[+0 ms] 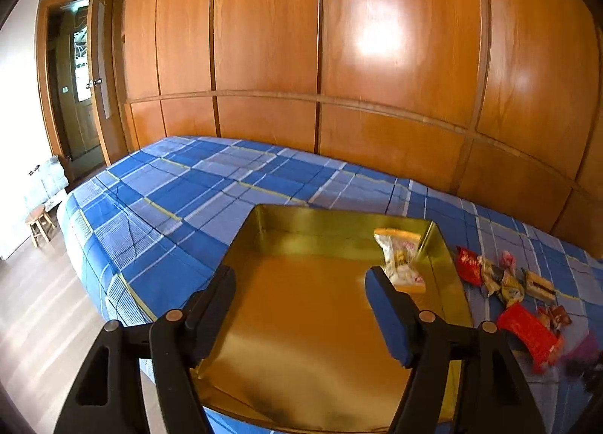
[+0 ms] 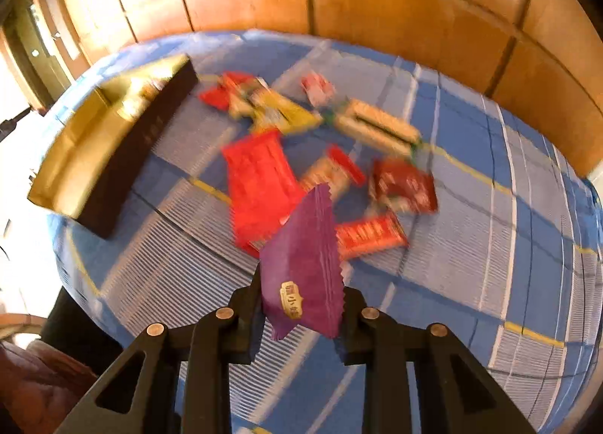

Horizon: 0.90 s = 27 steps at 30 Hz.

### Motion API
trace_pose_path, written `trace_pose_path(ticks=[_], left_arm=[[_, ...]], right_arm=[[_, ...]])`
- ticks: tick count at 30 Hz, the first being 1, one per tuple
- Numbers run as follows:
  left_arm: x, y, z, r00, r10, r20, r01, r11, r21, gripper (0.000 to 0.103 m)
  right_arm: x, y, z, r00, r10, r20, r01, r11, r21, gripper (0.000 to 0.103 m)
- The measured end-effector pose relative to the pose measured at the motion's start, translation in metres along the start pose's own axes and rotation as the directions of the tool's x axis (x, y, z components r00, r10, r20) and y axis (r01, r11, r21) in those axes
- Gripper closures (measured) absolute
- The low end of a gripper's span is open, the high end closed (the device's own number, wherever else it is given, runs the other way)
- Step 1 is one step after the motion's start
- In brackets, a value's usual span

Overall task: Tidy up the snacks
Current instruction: 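Carry the purple packet into the gold tray and release it with the right gripper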

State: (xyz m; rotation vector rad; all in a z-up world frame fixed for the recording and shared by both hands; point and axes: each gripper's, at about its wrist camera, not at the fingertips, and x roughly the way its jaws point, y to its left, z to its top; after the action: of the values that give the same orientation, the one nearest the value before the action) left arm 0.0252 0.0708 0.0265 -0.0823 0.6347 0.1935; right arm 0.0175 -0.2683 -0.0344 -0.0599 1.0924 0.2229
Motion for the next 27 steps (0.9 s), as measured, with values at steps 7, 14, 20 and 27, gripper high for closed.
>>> trace_pose_path(ticks=[7, 14, 20, 27], left_arm=[[0.012, 0.013, -0.021, 0.998, -0.001, -0.063, -0.001, 1.000, -0.020, 0.031], [0.017, 0.040, -0.031, 0.995, 0.036, -0.097, -0.042, 0.997, -0.067, 0.031], [0.022, 0.046, -0.037, 0.992, 0.040, -0.116, -0.049, 0.996, -0.071, 0.031], [0.023, 0.039, -0.038, 0.992, 0.026, -0.120, -0.033, 0.998, -0.062, 0.031]], right_arm=[[-0.011, 0.090, 0.066, 0.981, 0.150, 0.120, -0.129, 0.978, -0.164, 0.074], [0.026, 0.180, 0.119, 0.974, 0.195, 0.119, -0.154, 0.946, -0.286, 0.074], [0.072, 0.213, 0.132, 0.992, 0.079, 0.095, -0.047, 0.952, -0.301, 0.071], [0.046, 0.203, 0.122, 0.976, -0.013, 0.218, 0.070, 0.964, -0.256, 0.064]])
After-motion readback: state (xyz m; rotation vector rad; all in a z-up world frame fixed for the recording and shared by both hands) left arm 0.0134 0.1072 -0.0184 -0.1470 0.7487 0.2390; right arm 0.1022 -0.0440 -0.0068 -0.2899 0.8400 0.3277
